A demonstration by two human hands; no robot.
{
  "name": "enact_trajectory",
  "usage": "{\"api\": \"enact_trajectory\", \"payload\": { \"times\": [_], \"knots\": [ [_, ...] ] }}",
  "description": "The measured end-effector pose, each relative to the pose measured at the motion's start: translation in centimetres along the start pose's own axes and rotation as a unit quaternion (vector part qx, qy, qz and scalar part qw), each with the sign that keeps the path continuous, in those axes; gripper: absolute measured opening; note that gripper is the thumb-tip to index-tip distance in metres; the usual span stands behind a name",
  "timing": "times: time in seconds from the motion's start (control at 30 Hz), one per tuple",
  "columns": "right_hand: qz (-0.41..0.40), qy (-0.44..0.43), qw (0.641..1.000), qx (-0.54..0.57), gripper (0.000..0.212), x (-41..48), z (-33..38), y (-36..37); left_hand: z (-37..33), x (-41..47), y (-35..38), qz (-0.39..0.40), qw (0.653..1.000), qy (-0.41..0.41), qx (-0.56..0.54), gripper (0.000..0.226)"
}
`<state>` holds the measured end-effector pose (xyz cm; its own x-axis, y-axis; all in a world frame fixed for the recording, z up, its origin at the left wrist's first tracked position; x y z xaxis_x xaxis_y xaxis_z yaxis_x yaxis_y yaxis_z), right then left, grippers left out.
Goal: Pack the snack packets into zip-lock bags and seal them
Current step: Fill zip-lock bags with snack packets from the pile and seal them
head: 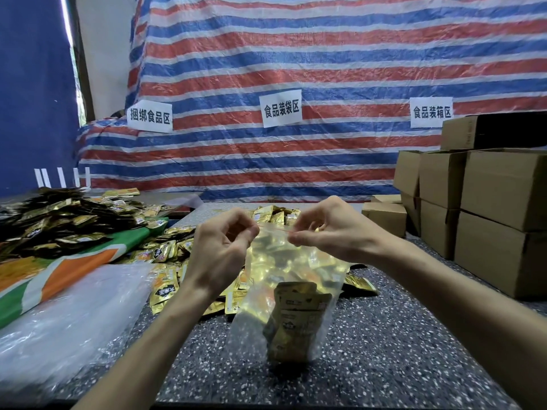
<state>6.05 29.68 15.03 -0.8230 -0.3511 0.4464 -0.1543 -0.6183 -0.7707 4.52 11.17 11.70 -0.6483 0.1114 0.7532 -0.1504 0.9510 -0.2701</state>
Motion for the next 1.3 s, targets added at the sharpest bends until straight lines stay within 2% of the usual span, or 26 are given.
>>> {"api": "enact_trajectory", "payload": {
  "times": [0.33, 0.87, 1.2, 1.3],
  "knots": [
    [-0.015, 0.034, 0.999, -0.011, 0.016, -2.3, -3.4, -1.1, 1.4, -0.1, -1.0, -0.015, 1.0, -0.002, 0.026, 0.022],
    [-0.05, 0.05, 0.997, 0.012, 0.007, -4.6, -5.5, -2.5, 2.4, 0.1, -1.3, -0.019, 1.0, -0.005, 0.023, 0.026],
    [-0.08, 0.036, 0.995, -0.037, 0.03, -5.7, -5.0, -2.9, 2.7, 0.1, -1.4, -0.015, 1.0, -0.016, 0.02, 0.026],
    [-0.123, 0.032, 0.991, -0.032, 0.048, -6.2, -5.0, -3.0, 2.6, 0.0, -1.1, -0.027, 0.999, -0.019, 0.023, 0.024]
  ]
}}
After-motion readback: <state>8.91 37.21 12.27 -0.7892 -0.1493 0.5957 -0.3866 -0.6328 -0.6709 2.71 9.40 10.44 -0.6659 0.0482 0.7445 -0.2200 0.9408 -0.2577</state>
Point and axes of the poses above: each hand's wrist, its own x-axis towards the middle knuckle, its own y-axis out of the palm, z = x × y, the point moved 6 cm from there along x, towards the middle knuckle, and after that the axes turned 2 degrees about x, right-handed, at the moved point
